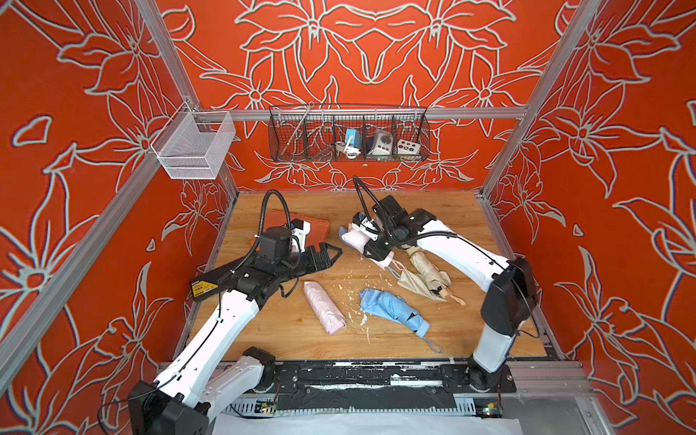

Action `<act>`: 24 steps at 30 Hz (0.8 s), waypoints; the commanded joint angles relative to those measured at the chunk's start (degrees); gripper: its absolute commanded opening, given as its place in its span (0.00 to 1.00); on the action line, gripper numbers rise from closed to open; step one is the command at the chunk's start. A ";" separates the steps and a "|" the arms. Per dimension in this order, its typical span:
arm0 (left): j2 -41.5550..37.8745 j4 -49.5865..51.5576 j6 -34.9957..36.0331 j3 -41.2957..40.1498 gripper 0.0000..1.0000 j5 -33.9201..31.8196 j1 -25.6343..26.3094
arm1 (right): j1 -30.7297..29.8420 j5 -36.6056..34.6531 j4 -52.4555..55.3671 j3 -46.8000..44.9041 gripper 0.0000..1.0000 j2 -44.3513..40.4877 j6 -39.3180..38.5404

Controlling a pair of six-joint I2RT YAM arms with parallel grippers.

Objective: Take umbrellas out of sleeves
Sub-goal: Pick up the umbrella from the center of the board.

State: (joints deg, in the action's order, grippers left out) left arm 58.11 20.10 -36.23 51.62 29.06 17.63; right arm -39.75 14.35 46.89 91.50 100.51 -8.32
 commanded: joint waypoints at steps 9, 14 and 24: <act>11.25 -5.73 1.64 5.86 0.98 15.04 5.10 | -0.16 1.65 13.59 -5.66 0.36 -16.18 3.32; 11.19 -13.06 -3.98 5.06 0.98 18.61 6.80 | -0.09 1.38 18.12 -7.36 0.36 -19.39 3.13; 16.39 -13.99 -7.15 8.43 0.96 18.57 10.83 | -0.32 2.54 15.34 -7.64 0.35 -21.45 5.90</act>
State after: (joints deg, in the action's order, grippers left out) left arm 73.25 7.77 -42.46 58.33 46.54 28.25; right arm -39.77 15.46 63.53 83.37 80.49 -3.81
